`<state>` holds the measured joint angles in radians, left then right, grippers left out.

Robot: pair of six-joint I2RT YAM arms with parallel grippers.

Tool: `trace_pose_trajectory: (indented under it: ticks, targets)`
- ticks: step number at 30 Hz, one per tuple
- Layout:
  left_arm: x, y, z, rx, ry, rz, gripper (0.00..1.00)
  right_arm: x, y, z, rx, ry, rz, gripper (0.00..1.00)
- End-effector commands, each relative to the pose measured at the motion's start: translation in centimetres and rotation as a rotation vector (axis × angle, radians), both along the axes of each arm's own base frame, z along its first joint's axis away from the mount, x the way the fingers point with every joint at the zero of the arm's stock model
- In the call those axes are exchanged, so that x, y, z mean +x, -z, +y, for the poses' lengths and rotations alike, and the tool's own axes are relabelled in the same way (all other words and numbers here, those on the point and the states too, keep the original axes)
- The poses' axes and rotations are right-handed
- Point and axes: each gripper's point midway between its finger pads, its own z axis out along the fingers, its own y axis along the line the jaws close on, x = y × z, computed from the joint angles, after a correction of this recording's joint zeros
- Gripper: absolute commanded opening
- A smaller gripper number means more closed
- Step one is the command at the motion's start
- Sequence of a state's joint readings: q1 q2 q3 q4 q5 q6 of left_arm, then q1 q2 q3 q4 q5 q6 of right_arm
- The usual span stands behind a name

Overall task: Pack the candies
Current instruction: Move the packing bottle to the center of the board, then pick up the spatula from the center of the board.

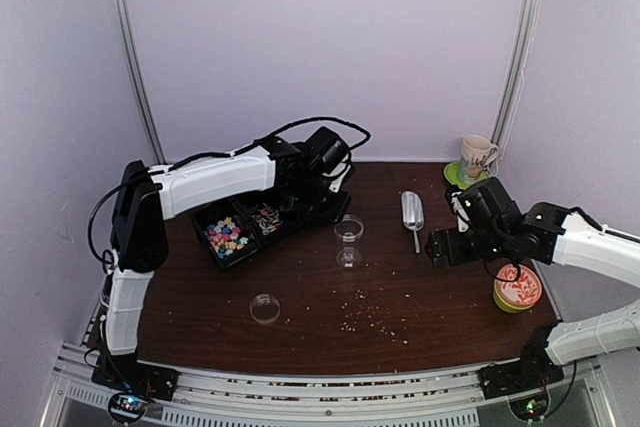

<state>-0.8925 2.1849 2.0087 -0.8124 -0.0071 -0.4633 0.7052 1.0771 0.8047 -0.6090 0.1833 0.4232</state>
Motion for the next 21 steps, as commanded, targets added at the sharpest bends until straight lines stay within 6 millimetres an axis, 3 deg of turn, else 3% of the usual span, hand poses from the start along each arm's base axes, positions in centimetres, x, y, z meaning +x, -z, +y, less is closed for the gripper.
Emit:
trace_pose_trajectory:
  ticks: [1,7,13,16,21]
  targets:
    - [0.3,-0.1,-0.9,-0.017,-0.005,-0.008,0.03,0.3,-0.2,-0.4,0.006,0.024,-0.021,0.99]
    - [0.2,0.0,-1.0,-0.02,-0.002,-0.001,0.07,0.3,-0.3,-0.4,0.009,0.023,-0.022,1.0]
    - [0.2,-0.5,-1.1,-0.028,0.0,-0.006,0.22,0.5,-0.2,-0.2,0.015,0.025,-0.019,1.0]
    - [0.4,-1.2,-0.8,-0.021,-0.003,-0.023,0.29,0.7,-0.3,-0.1,0.017,0.034,-0.02,1.0]
    - [0.6,-4.3,-0.3,-0.036,-0.007,-0.074,0.41,1.3,-0.2,0.2,0.013,0.041,-0.02,1.0]
